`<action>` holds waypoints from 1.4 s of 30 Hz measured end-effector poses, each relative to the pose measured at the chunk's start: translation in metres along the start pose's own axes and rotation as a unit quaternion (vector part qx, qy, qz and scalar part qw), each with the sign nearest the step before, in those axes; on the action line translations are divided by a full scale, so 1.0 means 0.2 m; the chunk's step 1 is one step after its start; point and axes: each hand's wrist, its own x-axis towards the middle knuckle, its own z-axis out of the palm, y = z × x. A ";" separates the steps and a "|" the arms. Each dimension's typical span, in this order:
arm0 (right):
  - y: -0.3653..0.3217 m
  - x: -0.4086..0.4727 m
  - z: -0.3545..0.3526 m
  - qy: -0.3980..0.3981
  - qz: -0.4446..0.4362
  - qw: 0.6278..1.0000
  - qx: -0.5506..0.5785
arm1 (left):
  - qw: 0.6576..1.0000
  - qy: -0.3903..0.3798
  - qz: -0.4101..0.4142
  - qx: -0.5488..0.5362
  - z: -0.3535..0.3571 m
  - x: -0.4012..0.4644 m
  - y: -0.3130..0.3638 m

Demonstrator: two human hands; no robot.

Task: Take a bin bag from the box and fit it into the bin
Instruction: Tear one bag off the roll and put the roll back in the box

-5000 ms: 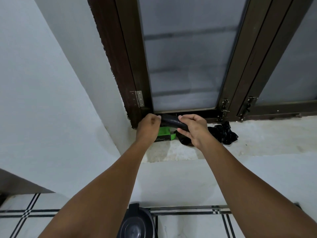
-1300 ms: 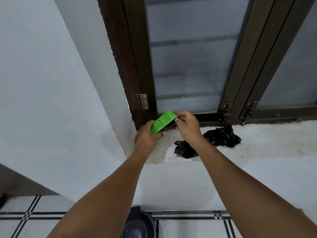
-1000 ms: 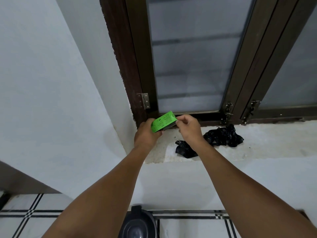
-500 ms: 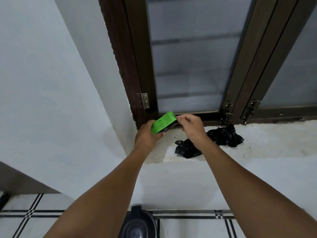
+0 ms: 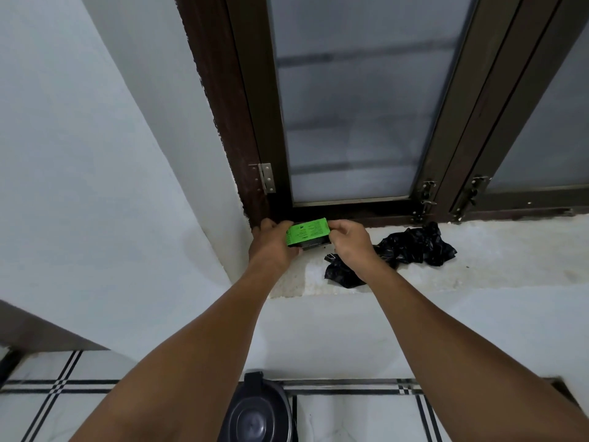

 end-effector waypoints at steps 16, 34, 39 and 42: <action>0.12 -0.07 -0.14 0.185 -0.057 0.964 -0.184 | 0.979 0.142 0.132 0.067 0.20 -0.12 0.19; 0.23 -0.29 -0.33 0.129 -0.148 0.926 -0.324 | 0.985 0.095 0.144 0.018 0.25 -0.23 0.42; 0.05 -0.46 -0.18 0.060 -0.046 0.993 -0.096 | 0.973 0.132 0.123 -0.144 0.08 -0.40 0.31; -0.05 -0.59 -0.05 0.047 0.045 0.997 0.044 | 0.965 0.143 0.129 -0.179 -0.05 -0.60 0.15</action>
